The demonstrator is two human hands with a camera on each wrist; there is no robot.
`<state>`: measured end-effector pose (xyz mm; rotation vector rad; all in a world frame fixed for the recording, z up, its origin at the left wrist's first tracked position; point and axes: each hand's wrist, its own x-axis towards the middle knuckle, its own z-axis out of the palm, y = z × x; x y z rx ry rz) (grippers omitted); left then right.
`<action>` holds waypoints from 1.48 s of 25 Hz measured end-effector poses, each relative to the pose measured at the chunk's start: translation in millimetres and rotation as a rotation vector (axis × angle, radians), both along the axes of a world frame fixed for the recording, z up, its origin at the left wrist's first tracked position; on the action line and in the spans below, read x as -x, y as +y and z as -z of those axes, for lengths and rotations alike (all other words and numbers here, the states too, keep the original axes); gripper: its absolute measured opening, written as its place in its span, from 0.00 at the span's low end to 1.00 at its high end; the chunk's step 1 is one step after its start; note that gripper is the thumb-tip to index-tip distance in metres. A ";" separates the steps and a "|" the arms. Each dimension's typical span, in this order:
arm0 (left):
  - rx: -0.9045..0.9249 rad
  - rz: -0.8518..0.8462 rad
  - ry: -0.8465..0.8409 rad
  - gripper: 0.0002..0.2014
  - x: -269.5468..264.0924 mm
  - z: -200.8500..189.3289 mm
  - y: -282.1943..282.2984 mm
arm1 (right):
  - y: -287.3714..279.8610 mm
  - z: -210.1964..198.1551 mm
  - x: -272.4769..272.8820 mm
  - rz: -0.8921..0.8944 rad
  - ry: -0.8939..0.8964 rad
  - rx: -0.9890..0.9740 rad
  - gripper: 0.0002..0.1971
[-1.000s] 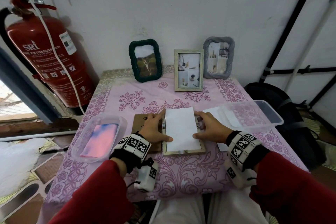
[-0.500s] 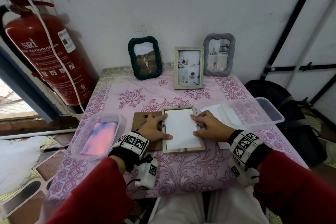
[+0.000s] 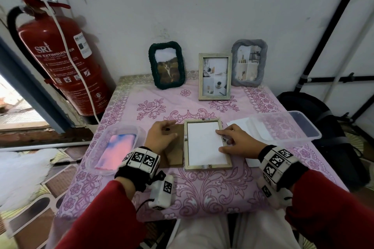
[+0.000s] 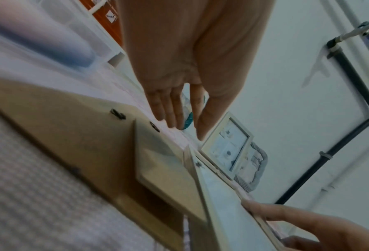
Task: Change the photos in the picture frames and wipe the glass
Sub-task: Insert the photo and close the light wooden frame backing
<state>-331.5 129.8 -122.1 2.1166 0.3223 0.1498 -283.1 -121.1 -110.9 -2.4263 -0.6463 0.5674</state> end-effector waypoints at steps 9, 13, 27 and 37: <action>0.010 -0.050 0.101 0.26 14.9 9.4 9.3 | -1.7 3.2 -3.1 0.030 0.039 -0.006 0.43; -0.090 -0.076 0.084 0.21 10.3 5.8 12.4 | -2.0 5.8 -4.4 0.036 0.046 -0.042 0.44; 0.054 -0.177 -0.101 0.22 7.6 -21.9 19.4 | -4.4 14.8 -8.8 0.065 0.071 -0.119 0.44; 0.136 -0.003 -0.002 0.29 15.4 -24.9 26.5 | -6.4 15.5 -6.8 0.101 0.088 -0.129 0.45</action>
